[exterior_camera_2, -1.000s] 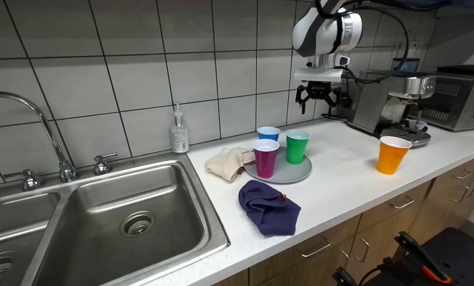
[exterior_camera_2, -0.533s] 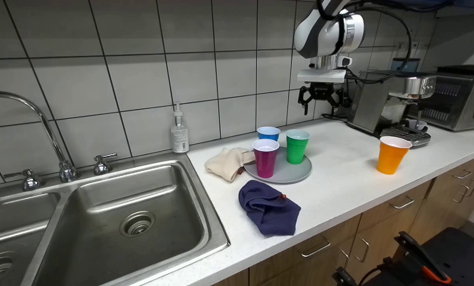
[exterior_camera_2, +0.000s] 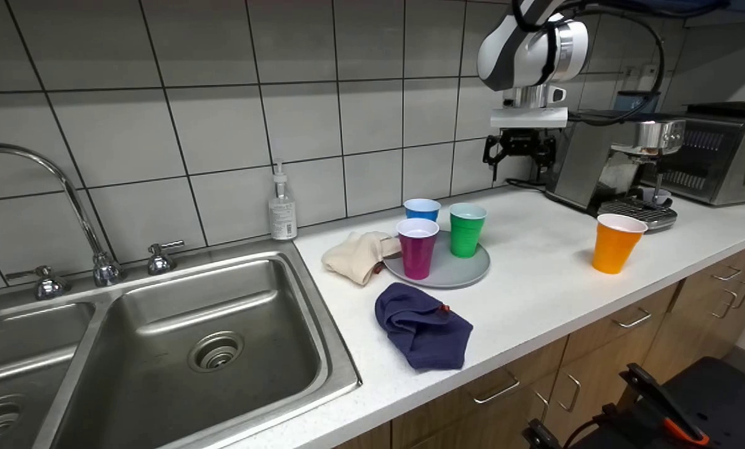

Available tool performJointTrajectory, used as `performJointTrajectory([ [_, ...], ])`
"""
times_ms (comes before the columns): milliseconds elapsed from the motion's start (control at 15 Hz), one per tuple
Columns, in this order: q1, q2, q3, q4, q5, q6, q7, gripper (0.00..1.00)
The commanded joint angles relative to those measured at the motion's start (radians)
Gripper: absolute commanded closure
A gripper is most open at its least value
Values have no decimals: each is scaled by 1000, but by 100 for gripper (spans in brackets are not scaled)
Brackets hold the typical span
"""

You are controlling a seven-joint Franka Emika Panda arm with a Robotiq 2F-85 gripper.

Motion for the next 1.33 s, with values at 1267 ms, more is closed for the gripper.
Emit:
performJointTrajectory([
  [1267,-176,-91,15,-101,51,21,-547,0],
])
